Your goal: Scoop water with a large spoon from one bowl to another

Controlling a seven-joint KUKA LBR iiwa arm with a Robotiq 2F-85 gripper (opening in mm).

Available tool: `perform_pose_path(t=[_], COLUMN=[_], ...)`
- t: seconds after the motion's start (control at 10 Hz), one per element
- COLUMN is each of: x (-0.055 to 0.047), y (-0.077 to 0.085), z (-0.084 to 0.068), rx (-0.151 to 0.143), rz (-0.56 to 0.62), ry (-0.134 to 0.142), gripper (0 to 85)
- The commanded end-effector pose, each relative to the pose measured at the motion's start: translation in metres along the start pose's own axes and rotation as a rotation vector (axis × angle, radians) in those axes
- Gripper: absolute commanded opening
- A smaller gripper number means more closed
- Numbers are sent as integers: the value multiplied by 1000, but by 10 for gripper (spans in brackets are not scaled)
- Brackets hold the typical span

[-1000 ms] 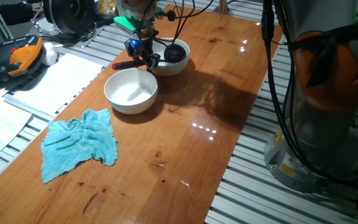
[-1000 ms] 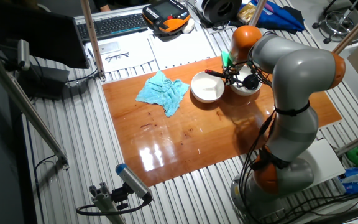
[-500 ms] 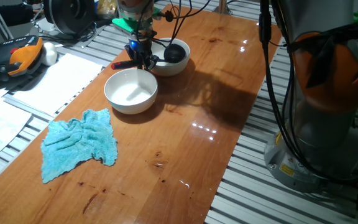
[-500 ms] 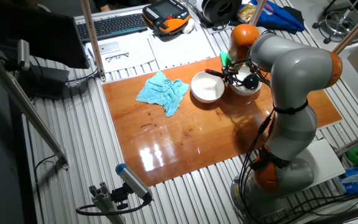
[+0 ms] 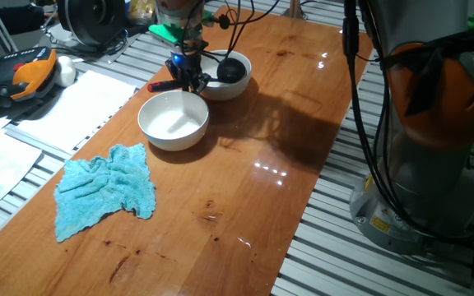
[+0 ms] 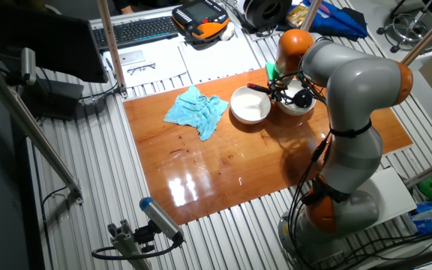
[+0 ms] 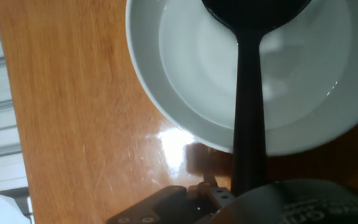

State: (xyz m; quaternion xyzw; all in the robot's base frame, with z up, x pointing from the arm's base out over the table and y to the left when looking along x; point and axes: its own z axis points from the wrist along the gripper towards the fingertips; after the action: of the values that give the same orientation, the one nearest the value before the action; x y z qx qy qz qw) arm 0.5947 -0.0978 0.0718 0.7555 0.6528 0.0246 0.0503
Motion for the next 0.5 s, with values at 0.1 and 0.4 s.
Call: perform_pose_path(t=[0.1,0.4], x=[-1,-2], y=[-2,-4], z=[0,0], rx=[-8,-7], rz=[-17,-25], ry=[7,7], gripper=[0,0])
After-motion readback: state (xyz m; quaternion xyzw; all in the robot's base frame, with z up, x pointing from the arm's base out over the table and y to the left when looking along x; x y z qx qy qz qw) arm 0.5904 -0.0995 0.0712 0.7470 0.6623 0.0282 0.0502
